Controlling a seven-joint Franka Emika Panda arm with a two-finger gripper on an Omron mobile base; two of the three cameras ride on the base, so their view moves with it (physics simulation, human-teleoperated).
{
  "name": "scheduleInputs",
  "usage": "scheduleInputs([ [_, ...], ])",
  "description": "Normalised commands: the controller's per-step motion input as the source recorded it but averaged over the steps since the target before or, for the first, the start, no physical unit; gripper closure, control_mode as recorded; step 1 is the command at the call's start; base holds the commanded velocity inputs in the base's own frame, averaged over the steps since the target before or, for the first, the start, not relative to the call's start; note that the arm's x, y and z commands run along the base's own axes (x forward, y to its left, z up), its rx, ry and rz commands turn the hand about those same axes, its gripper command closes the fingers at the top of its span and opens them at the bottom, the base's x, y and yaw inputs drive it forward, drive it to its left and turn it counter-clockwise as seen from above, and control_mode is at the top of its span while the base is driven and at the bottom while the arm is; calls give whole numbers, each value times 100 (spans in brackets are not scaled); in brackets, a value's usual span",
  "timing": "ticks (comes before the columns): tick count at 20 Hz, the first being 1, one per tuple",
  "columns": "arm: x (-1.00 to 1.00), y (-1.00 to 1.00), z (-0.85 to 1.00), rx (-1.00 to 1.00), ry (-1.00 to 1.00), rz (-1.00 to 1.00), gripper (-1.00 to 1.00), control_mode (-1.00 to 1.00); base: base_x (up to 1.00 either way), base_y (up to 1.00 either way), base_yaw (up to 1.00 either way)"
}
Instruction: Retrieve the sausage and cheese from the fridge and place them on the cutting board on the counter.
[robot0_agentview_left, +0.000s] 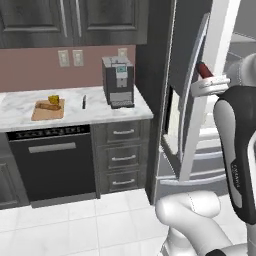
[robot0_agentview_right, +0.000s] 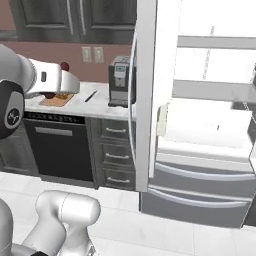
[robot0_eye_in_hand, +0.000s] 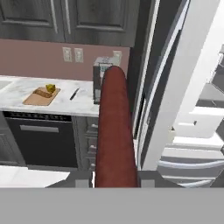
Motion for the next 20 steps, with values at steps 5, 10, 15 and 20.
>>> scheduleInputs([
  [5,0,0,0,0,0,0,100,100,0,100,0],
  [10,0,0,0,0,0,0,100,100,10,99,0],
  [15,0,0,0,0,0,0,100,100,27,92,0],
  [20,0,0,0,0,0,0,100,100,27,83,0],
])
